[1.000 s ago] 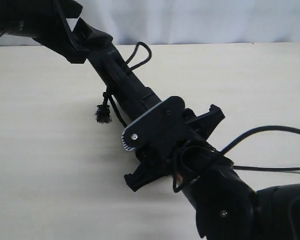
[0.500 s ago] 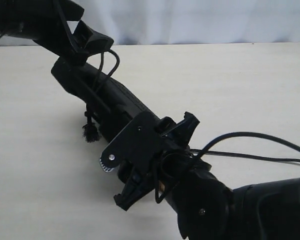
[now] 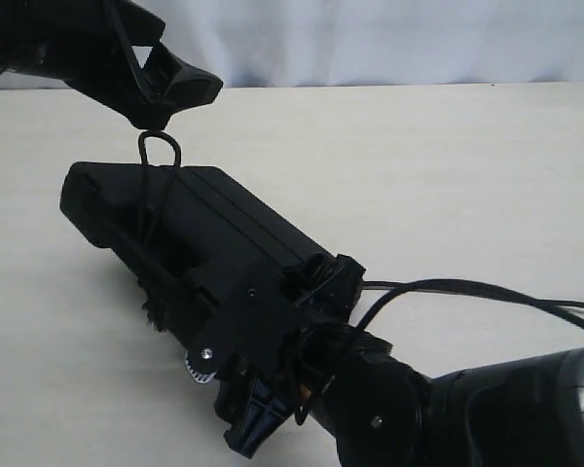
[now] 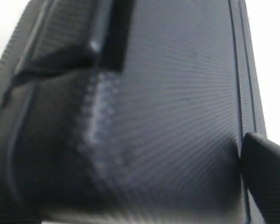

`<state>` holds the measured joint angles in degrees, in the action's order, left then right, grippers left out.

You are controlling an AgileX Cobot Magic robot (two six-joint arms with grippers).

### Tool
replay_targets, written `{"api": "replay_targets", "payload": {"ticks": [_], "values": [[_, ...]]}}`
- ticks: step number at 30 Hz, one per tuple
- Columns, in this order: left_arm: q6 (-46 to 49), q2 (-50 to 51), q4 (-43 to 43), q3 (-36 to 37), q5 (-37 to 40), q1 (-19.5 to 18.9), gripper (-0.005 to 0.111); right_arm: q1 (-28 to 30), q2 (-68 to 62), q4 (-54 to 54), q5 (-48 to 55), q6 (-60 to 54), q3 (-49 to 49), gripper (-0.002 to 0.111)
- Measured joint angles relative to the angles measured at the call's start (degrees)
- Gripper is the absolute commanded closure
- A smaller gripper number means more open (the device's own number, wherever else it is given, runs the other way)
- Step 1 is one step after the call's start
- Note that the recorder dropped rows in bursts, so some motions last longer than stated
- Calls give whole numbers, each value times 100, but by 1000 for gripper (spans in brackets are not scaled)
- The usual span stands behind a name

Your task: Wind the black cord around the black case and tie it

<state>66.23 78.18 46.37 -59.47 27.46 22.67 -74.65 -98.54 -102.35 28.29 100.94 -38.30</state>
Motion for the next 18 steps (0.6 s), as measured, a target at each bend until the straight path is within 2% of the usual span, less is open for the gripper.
{"api": "replay_targets", "payload": {"ticks": [8, 12, 18], "values": [[-22, 0, -158, 0, 102, 0, 31, 21, 51, 0, -650, -750, 10, 14], [-22, 0, -281, 0, 185, 0, 31, 24, 130, 167, -1849, -419, 121, 15], [-207, 0, -451, 0, 204, 0, 31, 34, 314, 226, -2058, -387, 150, 15]]}}
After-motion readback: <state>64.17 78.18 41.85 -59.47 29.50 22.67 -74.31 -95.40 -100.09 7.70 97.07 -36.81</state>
